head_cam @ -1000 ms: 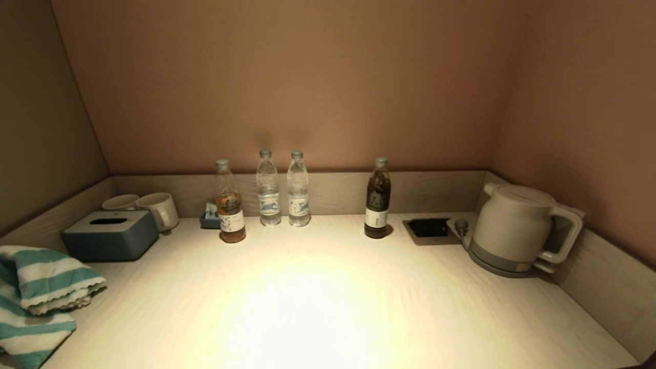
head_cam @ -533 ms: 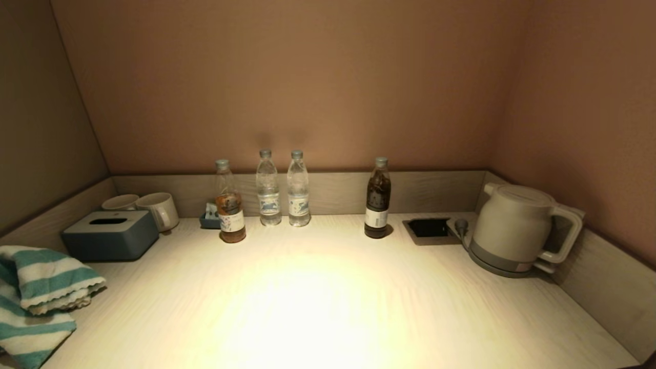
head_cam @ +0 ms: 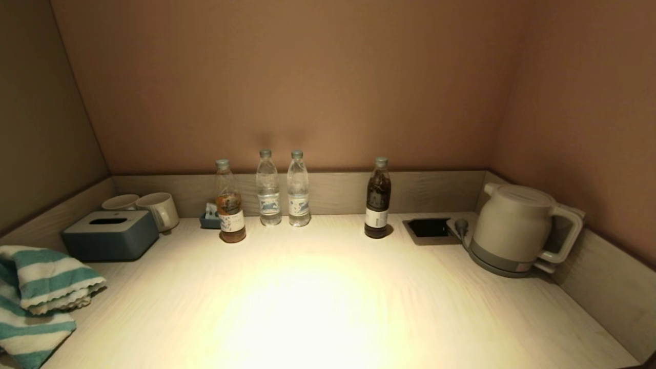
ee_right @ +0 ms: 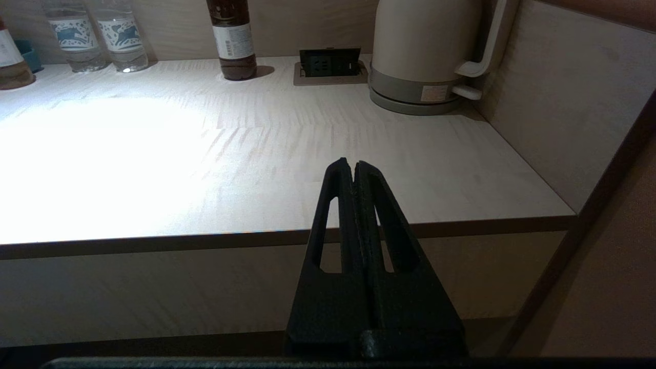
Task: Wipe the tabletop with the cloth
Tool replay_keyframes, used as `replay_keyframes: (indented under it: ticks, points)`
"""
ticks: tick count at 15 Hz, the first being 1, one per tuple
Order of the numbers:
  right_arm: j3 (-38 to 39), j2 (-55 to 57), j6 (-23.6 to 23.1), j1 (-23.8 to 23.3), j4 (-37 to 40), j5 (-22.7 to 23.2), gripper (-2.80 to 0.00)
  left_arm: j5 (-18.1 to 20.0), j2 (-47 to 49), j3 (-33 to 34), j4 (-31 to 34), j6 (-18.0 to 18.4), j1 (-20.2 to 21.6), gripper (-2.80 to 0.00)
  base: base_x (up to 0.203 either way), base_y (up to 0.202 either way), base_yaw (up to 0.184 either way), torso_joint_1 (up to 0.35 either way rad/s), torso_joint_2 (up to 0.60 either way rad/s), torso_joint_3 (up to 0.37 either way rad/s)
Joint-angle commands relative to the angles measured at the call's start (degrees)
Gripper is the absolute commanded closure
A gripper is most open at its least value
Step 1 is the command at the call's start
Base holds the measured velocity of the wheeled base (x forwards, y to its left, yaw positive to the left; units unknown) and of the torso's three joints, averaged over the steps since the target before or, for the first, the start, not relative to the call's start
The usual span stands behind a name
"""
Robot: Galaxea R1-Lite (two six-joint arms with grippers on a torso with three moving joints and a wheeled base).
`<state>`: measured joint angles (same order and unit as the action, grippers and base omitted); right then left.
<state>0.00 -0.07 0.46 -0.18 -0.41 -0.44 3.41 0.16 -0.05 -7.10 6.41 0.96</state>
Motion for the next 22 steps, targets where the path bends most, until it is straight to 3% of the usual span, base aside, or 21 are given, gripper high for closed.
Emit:
replay_keyframes:
  ticks: [1,4,7,22]
  points:
    - [0.0,0.1,0.1,0.0,0.0,0.0,0.0,-0.1,-0.1,0.0,1.8,0.0,0.0,0.0,0.0,0.0,0.0,0.0,0.0,0.0]
    - [0.0,0.1,0.0,0.0,0.0,0.0,0.0,-0.4,-0.1,0.0,2.5,0.1,0.0,0.0,0.0,0.0,0.0,0.0,0.0,0.0]
    - [0.0,0.1,0.0,0.0,0.0,0.0,0.0,-0.5,-0.1,0.0,7.8,-0.2,0.1,0.0,0.0,0.0,0.0,0.0,0.0,0.0]
    - [0.0,0.1,0.1,0.0,0.0,0.0,0.0,-0.5,-0.1,0.0,7.8,-1.8,0.0,0.0,0.0,0.0,0.0,0.0,0.0,0.0]
